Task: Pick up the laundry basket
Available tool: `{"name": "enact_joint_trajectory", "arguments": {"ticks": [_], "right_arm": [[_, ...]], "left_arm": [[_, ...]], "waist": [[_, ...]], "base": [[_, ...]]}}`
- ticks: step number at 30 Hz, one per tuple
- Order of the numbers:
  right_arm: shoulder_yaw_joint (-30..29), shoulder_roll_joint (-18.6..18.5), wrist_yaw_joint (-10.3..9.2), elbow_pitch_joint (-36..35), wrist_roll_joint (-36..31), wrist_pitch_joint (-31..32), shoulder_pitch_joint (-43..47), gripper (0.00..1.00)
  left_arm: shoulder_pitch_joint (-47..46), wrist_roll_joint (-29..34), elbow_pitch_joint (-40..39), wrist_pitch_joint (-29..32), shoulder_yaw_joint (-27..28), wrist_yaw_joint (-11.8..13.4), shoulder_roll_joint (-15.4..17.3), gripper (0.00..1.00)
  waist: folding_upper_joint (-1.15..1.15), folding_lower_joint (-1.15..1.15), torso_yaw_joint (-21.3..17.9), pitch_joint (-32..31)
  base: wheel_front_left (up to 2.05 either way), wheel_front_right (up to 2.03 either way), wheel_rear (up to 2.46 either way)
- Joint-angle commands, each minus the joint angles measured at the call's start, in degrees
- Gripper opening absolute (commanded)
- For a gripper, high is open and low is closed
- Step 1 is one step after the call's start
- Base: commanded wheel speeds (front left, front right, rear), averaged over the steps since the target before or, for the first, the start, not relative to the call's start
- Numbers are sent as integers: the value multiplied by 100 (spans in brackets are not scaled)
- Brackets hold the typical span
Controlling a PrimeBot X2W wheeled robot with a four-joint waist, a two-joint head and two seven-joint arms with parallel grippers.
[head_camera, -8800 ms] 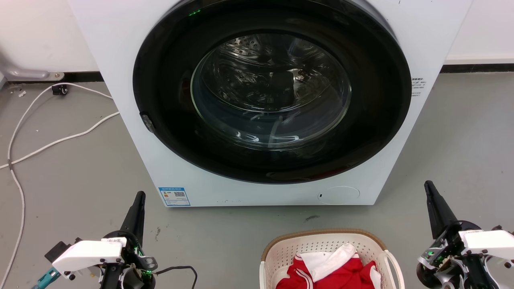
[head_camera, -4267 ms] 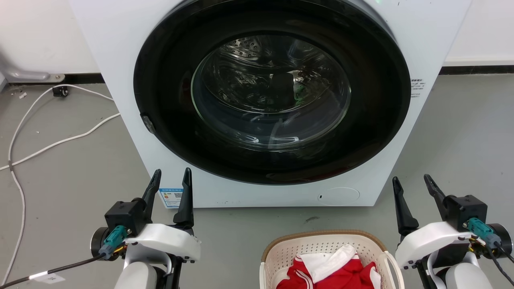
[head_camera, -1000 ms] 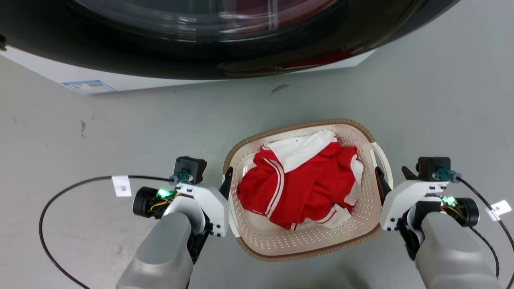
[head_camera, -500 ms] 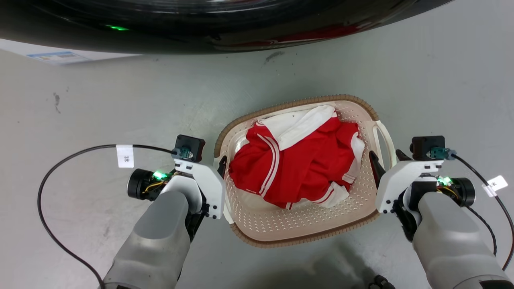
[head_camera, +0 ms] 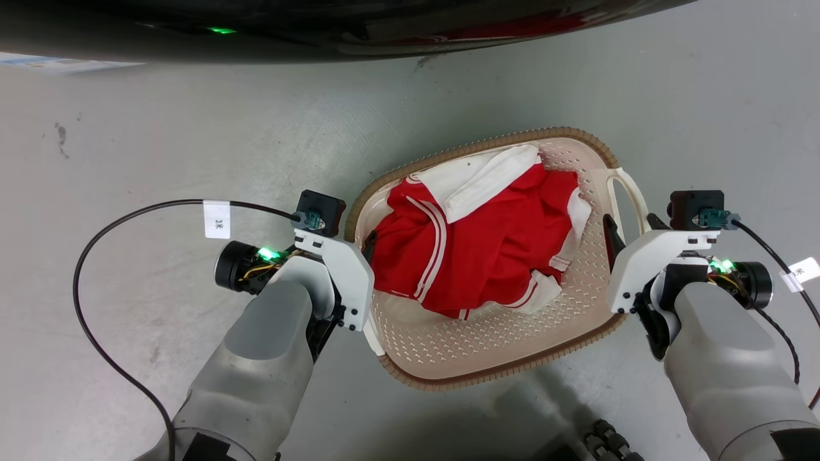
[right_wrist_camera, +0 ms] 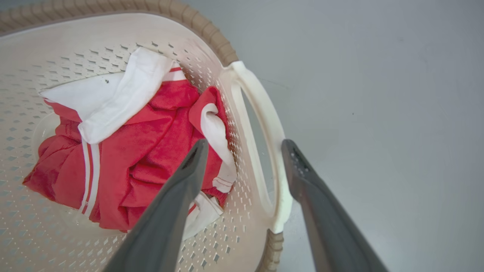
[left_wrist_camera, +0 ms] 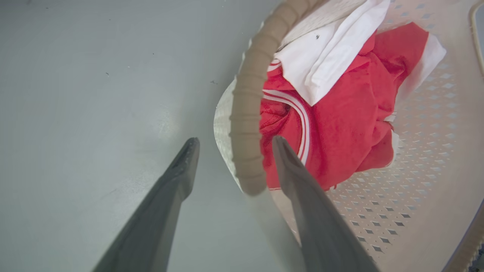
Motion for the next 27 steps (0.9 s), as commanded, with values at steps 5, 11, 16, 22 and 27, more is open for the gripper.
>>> {"name": "enact_joint_trajectory", "arguments": {"ticks": [5,11,16,22,27], "right_arm": [[247,128,33,115,213,7,22,100],[298,120,32,98,337,-48,16,100],[161,85,23,69,277,-184,-52,100],[-79,76,16,61,56,-249,-49,100],[-342,73,16,61,-227,-133,40,100]], "left_arm": [[-60,-65,41,22,-73,76,52,100],[16,-227,-32,24,-162,121,51,100],[86,-468,-136,73,-300,209,32,100],[102,-676,-160,156,-421,305,31,100],[120,-835,-129,244,-531,371,31,100]], "waist": [[0,0,-54,57],[0,0,-77,-3],[0,0,-81,-86],[0,0,-90,-127],[0,0,-79,-114]], "base": [[0,0,0],[0,0,0],[0,0,0],[0,0,0],[0,0,0]]}}
